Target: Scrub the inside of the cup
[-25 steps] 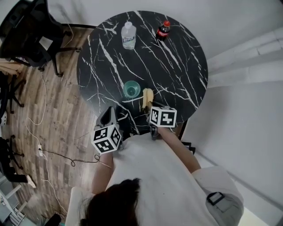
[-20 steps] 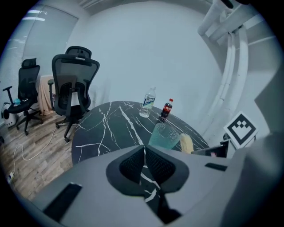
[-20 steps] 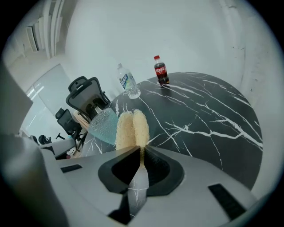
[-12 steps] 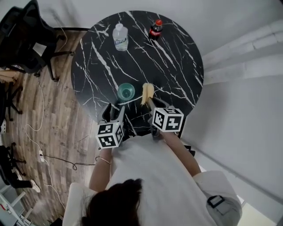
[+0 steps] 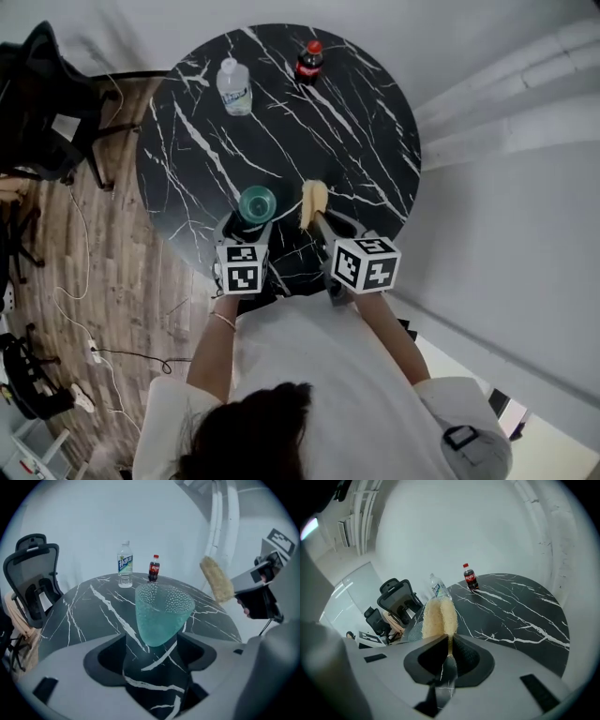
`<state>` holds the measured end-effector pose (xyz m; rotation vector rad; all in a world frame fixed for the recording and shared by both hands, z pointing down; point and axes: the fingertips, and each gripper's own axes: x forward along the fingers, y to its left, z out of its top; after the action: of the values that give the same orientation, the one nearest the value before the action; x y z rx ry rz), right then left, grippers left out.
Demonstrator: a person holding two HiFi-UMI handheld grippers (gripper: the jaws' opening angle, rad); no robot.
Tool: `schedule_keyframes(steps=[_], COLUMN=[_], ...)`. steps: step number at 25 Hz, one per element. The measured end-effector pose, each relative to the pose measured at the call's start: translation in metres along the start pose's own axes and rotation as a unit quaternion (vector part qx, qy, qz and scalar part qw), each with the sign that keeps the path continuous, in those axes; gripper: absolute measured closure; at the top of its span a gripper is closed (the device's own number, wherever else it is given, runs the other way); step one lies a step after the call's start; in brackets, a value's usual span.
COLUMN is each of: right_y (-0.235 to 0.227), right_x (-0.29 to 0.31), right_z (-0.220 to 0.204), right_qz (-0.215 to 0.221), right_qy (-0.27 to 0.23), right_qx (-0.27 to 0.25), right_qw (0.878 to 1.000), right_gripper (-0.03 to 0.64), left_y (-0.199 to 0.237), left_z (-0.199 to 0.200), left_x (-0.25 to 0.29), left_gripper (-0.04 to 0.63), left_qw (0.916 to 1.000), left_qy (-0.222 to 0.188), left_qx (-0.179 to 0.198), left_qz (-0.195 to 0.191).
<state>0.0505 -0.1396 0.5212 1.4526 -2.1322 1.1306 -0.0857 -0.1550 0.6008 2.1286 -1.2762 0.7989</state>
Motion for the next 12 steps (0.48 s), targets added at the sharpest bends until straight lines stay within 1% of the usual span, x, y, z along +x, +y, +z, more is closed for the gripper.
schedule_keyframes(steps=[4,9,12], right_y=[0.001,0.003,0.005], right_x=[-0.004,-0.005,-0.006], right_z=[-0.001,-0.003,-0.003], right_qz=[0.005,0.008,0.011], right_qy=[-0.003,0.002,0.001], right_qx=[-0.001,-0.004,-0.006], right_qw=[1.0,1.0,1.0], right_gripper=[0.566,0.566,0.566], left_y=[-0.002,-0.011,-0.011], left_z=[0.007,0.015,0.017], left_x=[0.012,0.027,0.034], left_gripper=[0.256,0.249,0.256], left_qw=[0.9998,0.9972,0.9967], left_qy=[-0.002,0.004,0.005], left_qx=[0.017,0.07,0.077], left_qz=[-0.011,-0.027,-0.025])
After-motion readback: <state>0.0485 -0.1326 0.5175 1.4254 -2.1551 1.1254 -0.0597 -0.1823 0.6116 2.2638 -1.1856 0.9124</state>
